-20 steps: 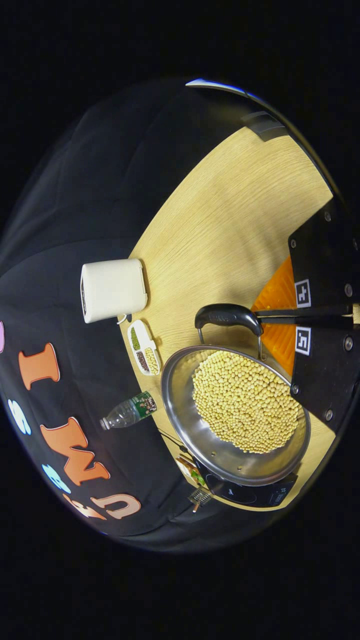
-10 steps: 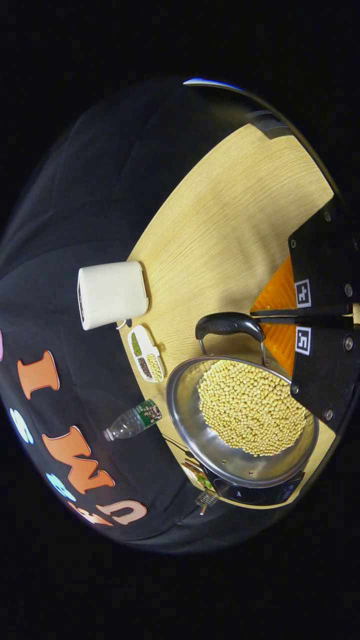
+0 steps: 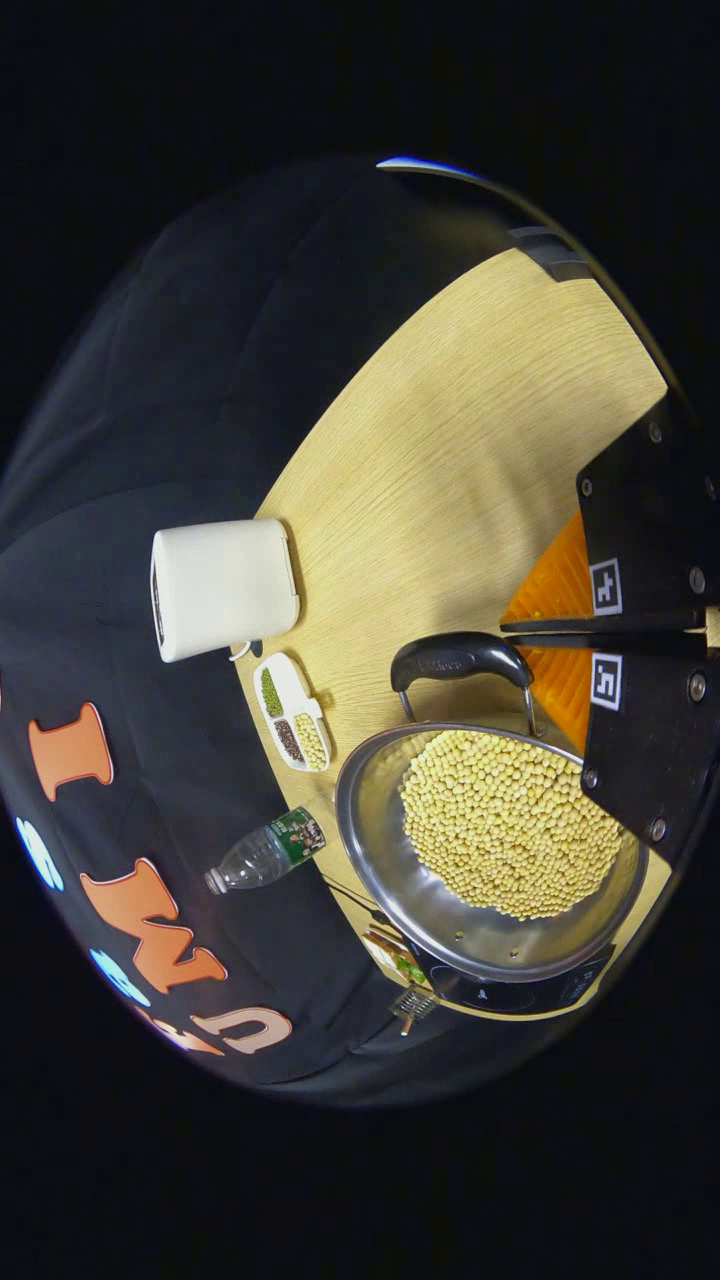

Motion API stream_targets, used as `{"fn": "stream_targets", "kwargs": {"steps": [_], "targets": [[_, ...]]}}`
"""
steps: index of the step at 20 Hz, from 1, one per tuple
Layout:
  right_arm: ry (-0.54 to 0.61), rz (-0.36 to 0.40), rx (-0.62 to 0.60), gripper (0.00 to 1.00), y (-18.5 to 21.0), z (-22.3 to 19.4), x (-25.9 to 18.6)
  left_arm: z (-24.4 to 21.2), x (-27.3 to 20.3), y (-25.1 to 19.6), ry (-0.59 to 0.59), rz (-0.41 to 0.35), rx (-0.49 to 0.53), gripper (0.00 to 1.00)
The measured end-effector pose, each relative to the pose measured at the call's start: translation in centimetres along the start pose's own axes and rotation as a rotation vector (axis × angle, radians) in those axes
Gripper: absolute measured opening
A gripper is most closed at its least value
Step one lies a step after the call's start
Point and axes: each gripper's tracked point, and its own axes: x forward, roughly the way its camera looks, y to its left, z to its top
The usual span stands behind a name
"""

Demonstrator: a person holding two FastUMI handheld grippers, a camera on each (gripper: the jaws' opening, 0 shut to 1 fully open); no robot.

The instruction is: First push the handle of the pot to place it horizontally, then grasp the pot with both hands and set it on the induction cooktop.

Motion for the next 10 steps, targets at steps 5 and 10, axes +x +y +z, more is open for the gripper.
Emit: {"fn": "stream_targets", "kwargs": {"steps": [5,10], "targets": [[0.007,0.003,0.006,0.00,-0.3,0.4,0.5,-1.1,0.7,-1.1,0.019,-0.012,0.002,0.98],[0.004,-0.012,-0.013,0.00,-0.4,1.2,1.2,-2.6,1.0,-2.1,0.034,-0.023,0.009,0.97]]}}
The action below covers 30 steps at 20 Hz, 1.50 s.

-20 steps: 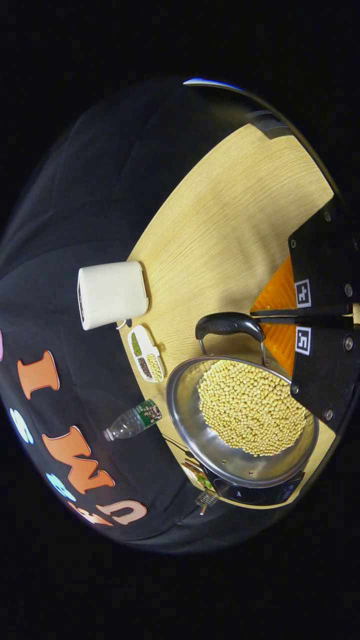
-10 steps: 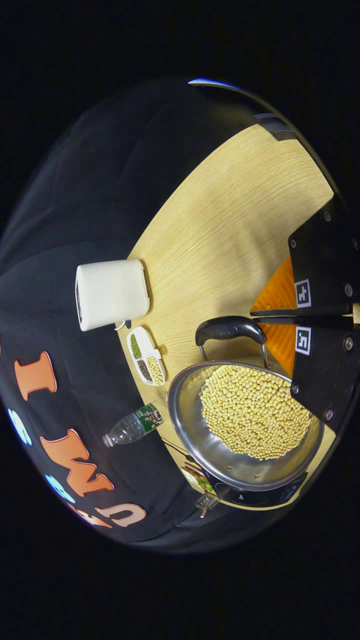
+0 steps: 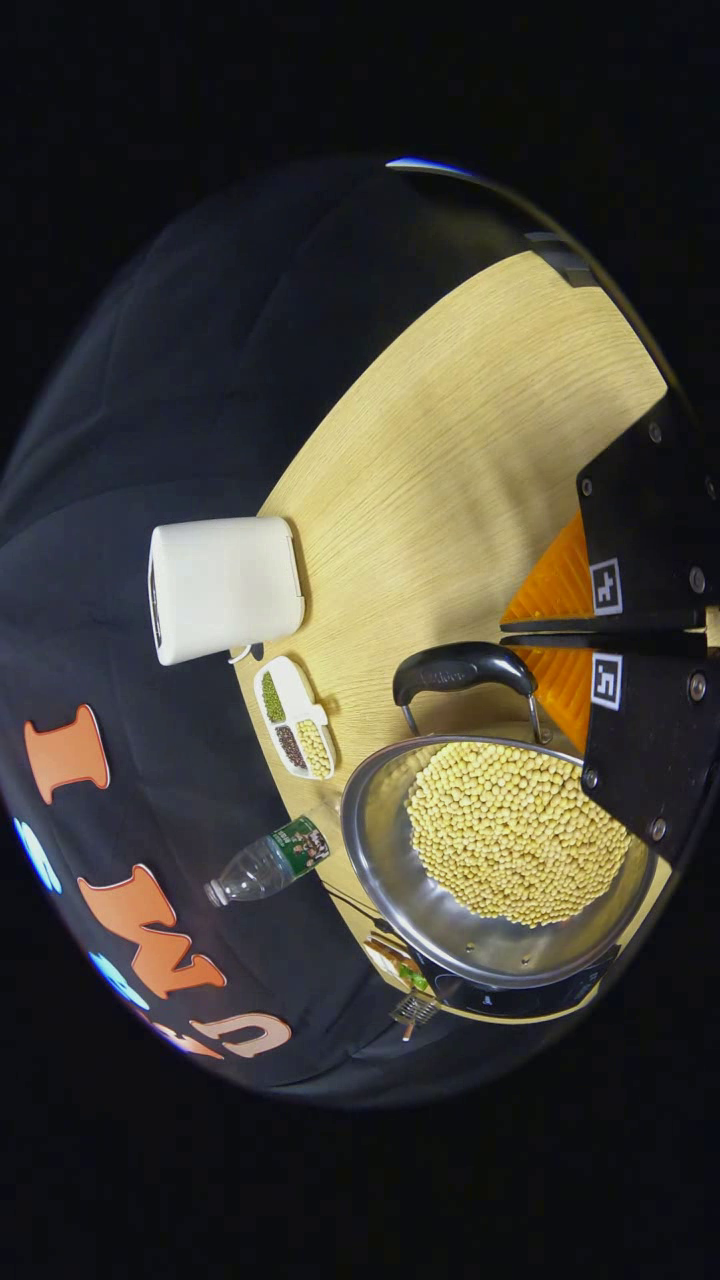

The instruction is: First push the handle of the pot to place it horizontally, then grasp the pot with both hands and set it on the induction cooktop.

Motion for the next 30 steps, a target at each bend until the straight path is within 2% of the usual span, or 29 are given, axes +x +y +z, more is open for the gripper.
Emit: {"fn": "stream_targets", "kwargs": {"steps": [4,10,14,18,23,25,26,27,29,30], "targets": [[-0.004,-0.010,-0.010,0.00,-0.1,0.4,0.5,-2.2,0.5,-1.0,0.021,0.008,0.025,0.98],[0.013,-0.022,-0.012,0.00,-0.3,1.0,1.5,-7.1,1.5,-4.7,0.106,-0.054,0.011,0.99],[0.012,-0.024,-0.004,0.00,-0.3,0.8,1.5,-10.3,2.3,-6.2,0.132,-0.052,0.038,0.99],[-0.034,-0.050,-0.016,0.00,-1.3,1.6,0.2,-14.2,2.9,-8.3,0.164,-0.070,0.056,0.98],[-0.120,-0.037,0.028,0.02,-2.4,3.5,-2.7,-19.0,3.2,-11.2,0.221,-0.110,0.019,0.98],[-0.163,-0.031,0.023,0.10,-2.3,4.3,-3.9,-21.0,3.5,-12.0,0.244,-0.115,0.009,0.98],[-0.179,-0.029,0.013,0.19,-2.1,4.5,-4.4,-21.9,3.7,-12.4,0.250,-0.113,0.012,0.98],[-0.196,-0.031,-0.002,0.21,-2.0,4.8,-4.7,-22.8,3.8,-12.7,0.257,-0.111,0.017,0.98],[-0.230,-0.031,-0.038,0.34,-1.5,5.5,-5.5,-24.5,4.1,-13.5,0.277,-0.113,0.012,0.98],[-0.243,-0.028,-0.059,0.48,-1.1,5.8,-5.6,-25.4,4.2,-13.9,0.289,-0.117,0.005,0.98]]}}
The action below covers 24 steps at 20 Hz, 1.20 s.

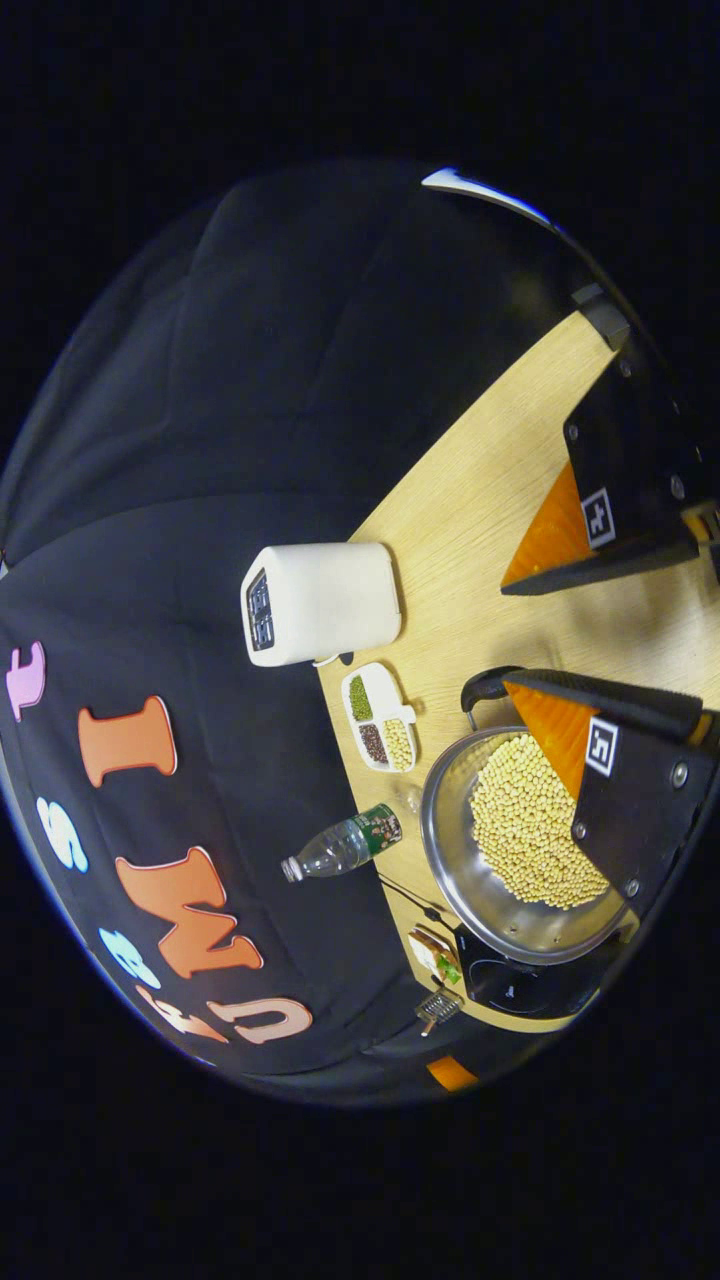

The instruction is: First push the handle of the pot to place it horizontally, then grasp the pot with both hands and set it on the induction cooktop.

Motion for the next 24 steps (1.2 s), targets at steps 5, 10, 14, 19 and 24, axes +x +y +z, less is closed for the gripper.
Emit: {"fn": "stream_targets", "kwargs": {"steps": [5,10,14,19,24], "targets": [[-0.018,0.033,-0.066,0.82,2.1,0.1,0.7,-4.2,1.8,-2.7,0.075,-0.027,0.002,0.98],[-0.010,0.036,-0.109,0.94,2.9,-0.2,2.6,-7.9,3.9,-5.2,0.154,-0.059,0.017,0.98],[0.018,0.046,-0.101,0.94,3.4,-0.7,4.3,-10.9,5.2,-5.9,0.238,-0.070,0.006,0.99],[0.057,0.051,-0.091,0.94,3.7,-1.6,6.4,-13.4,6.9,-5.8,0.321,-0.065,0.012,0.99],[0.104,0.070,-0.068,0.90,4.3,-2.6,8.0,-13.9,7.7,-5.7,0.347,-0.048,0.044,0.97]]}}
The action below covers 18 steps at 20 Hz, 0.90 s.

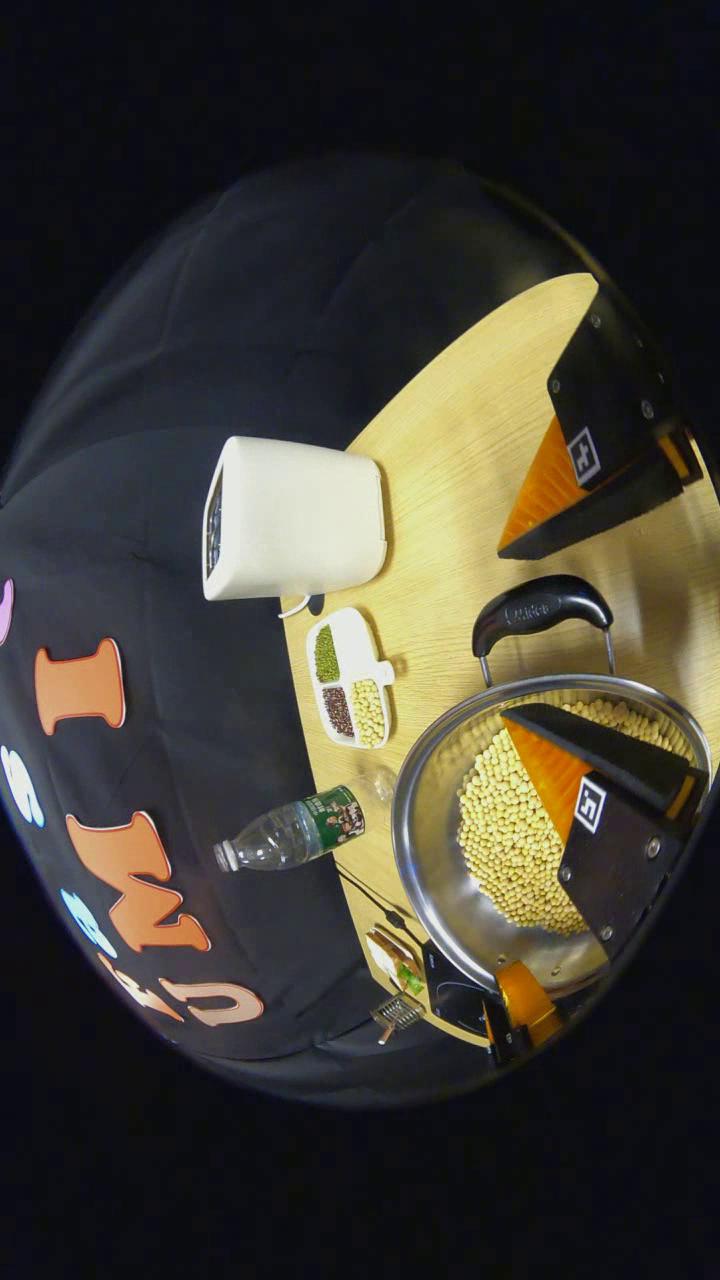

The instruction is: First push the handle of the pot to place it horizontally, then grasp the pot with both hands and set it on the induction cooktop.

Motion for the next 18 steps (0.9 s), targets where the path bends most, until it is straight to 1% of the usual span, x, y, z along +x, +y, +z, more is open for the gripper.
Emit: {"fn": "stream_targets", "kwargs": {"steps": [1,2,3,4,5,6,7,8,9,10,11,12,13,15,16,17,18], "targets": [[0.014,0.018,0.009,0.87,0.4,-0.3,0.3,0.0,0.0,-0.1,0.008,0.000,0.003,0.96],[0.031,0.022,0.015,0.78,0.6,-0.8,0.4,0.0,0.2,-0.2,0.012,-0.002,0.010,0.95],[0.023,0.028,0.018,0.69,0.6,-0.5,0.5,-0.1,0.2,-0.3,0.022,-0.001,0.020,0.93],[0.042,0.036,0.013,0.62,0.6,-0.7,0.2,-0.1,0.2,-0.3,0.026,0.003,0.029,0.92],[0.037,0.047,0.013,0.65,0.5,-0.6,0.1,-0.1,0.3,-0.5,0.031,0.002,0.035,0.91],[0.040,0.049,0.013,0.60,0.4,-0.7,-0.3,-0.6,0.2,-0.9,0.053,-0.003,0.016,0.91],[0.032,0.054,0.016,0.58,0.3,-0.7,-0.2,-0.4,0.2,-1.6,0.064,-0.017,0.012,0.88],[0.029,0.056,0.015,0.54,0.3,-0.8,-0.3,-0.6,1.1,-0.8,0.060,-0.001,0.024,0.86],[0.024,0.058,0.023,0.53,0.3,-0.8,-0.3,-1.1,1.6,-0.7,0.078,0.013,0.010,0.83],[0.022,0.060,0.034,0.52,0.5,-0.8,-0.3,-0.6,1.8,-0.8,0.069,0.007,0.008,0.74],[0.022,0.059,0.037,0.50,0.4,-0.8,-0.4,-0.9,1.7,-0.8,0.089,0.006,0.015,0.65],[0.020,0.053,0.048,0.49,0.4,-0.8,-0.4,-0.5,1.8,-1.0,0.082,0.010,0.023,0.63],[0.025,0.052,0.056,0.48,0.2,-0.7,-0.5,-0.5,1.7,-1.0,0.089,0.009,0.019,0.60],[0.020,0.049,0.081,0.45,0.3,-0.2,-0.8,-1.1,1.1,-1.2,0.138,0.001,-0.023,0.56],[0.020,0.049,0.087,0.45,0.5,0.0,-1.0,-0.6,0.7,-1.2,0.129,-0.002,-0.031,0.53],[0.006,0.054,0.092,0.44,0.4,0.5,-1.5,0.0,0.3,-1.3,0.110,-0.001,-0.027,0.58],[-0.009,0.056,0.099,0.44,0.1,1.0,-2.3,0.8,-0.6,-1.2,0.084,-0.001,-0.014,0.55]]}}
